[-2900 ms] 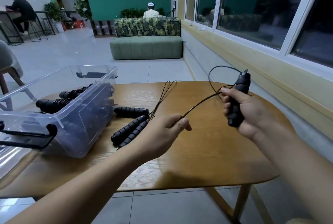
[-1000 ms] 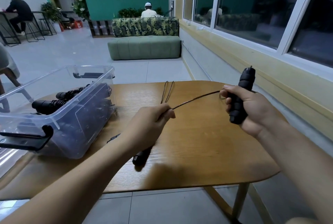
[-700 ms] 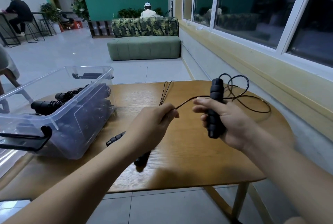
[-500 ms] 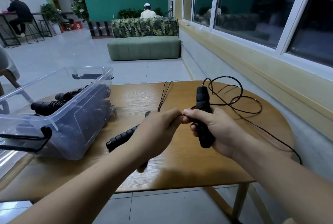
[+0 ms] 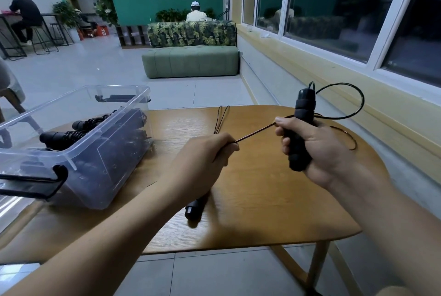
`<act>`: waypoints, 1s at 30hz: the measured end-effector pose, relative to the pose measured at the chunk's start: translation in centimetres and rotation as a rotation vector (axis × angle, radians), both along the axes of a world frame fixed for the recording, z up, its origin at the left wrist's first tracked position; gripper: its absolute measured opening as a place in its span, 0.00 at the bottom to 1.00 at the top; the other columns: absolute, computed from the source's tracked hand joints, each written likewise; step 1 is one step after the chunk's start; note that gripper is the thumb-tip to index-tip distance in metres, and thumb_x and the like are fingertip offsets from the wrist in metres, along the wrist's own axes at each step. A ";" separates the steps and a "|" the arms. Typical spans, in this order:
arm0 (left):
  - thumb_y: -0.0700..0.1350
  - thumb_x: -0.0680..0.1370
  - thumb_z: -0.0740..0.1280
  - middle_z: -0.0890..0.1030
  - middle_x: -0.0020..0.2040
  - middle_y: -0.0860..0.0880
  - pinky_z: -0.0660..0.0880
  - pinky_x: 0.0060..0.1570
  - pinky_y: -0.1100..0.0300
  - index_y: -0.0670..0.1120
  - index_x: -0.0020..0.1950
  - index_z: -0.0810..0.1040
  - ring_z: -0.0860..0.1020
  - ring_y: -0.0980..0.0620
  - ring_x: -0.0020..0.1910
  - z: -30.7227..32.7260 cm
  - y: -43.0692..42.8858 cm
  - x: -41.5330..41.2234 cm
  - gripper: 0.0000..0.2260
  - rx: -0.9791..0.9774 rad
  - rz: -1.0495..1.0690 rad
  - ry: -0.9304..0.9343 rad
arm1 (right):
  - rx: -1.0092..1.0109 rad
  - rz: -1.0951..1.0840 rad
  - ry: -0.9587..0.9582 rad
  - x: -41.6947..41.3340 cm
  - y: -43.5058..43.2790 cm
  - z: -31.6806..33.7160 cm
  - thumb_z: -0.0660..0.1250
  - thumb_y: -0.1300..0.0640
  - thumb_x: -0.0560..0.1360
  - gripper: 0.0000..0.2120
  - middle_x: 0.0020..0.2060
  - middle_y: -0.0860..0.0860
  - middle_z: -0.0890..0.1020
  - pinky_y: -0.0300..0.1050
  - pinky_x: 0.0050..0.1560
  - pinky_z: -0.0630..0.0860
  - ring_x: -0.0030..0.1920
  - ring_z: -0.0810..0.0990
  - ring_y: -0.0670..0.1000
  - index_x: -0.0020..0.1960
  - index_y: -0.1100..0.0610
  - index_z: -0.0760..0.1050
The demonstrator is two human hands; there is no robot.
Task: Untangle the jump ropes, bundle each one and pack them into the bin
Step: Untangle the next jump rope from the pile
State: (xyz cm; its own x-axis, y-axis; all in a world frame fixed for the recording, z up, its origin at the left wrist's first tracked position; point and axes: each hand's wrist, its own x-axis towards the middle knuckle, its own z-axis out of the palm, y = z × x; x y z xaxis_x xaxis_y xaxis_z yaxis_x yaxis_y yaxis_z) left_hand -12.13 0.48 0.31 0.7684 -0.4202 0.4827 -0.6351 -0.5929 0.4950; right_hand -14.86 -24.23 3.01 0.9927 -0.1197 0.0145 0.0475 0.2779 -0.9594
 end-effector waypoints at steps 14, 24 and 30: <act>0.42 0.78 0.74 0.78 0.57 0.57 0.75 0.57 0.44 0.60 0.58 0.67 0.76 0.46 0.54 -2.1 1.7 2.8 0.20 0.280 0.157 0.064 | 0.099 -0.059 0.028 0.6 -1.8 0.7 0.77 0.58 0.77 0.08 0.38 0.49 0.83 0.37 0.33 0.75 0.32 0.77 0.45 0.52 0.56 0.79; 0.54 0.82 0.70 0.81 0.56 0.51 0.72 0.47 0.51 0.51 0.62 0.76 0.78 0.46 0.52 -2.3 2.8 4.2 0.13 0.264 0.287 0.093 | 0.027 -0.048 0.100 1.0 -1.7 -0.6 0.76 0.56 0.79 0.07 0.39 0.52 0.84 0.38 0.31 0.77 0.32 0.78 0.46 0.53 0.58 0.80; 0.61 0.80 0.70 0.83 0.45 0.55 0.78 0.48 0.52 0.55 0.59 0.79 0.81 0.52 0.46 -0.6 1.9 2.2 0.13 0.074 0.240 0.178 | -0.161 0.089 0.172 0.1 0.0 -1.1 0.76 0.48 0.79 0.16 0.38 0.52 0.83 0.40 0.34 0.77 0.33 0.78 0.48 0.56 0.61 0.80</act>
